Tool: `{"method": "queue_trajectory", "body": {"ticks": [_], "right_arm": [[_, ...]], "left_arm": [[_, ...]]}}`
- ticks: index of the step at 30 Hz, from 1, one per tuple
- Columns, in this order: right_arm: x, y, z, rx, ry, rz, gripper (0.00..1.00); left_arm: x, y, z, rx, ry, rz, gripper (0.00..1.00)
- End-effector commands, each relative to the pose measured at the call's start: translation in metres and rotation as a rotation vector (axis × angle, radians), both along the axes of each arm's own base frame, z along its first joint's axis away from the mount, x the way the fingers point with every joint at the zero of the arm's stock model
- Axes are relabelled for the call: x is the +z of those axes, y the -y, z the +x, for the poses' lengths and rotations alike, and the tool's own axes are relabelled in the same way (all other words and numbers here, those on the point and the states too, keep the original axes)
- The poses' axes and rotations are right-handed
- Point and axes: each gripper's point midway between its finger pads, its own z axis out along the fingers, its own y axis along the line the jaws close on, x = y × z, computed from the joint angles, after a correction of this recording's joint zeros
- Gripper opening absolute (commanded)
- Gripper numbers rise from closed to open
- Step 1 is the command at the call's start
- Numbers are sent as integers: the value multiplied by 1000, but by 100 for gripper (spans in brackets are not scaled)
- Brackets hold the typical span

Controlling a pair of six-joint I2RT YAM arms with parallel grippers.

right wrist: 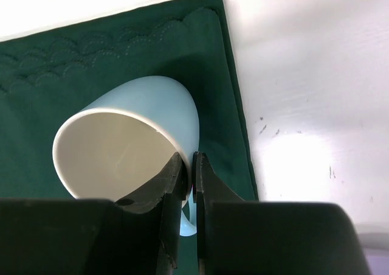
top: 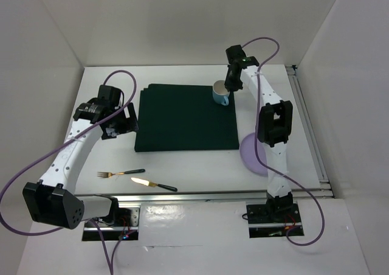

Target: Set the dinner table for one person

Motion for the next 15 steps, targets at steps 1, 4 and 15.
{"method": "queue_trajectory", "body": {"ticks": [1, 4, 15], "right_arm": [[45, 0, 21, -15, 119, 54, 0], [41, 13, 26, -36, 116, 61, 0], [-3, 13, 31, -14, 41, 91, 0]], "left_arm": [[-3, -1, -2, -7, -13, -1, 100], [-3, -1, -2, -7, -13, -1, 100], [-5, 0, 1, -7, -22, 0, 100]]}}
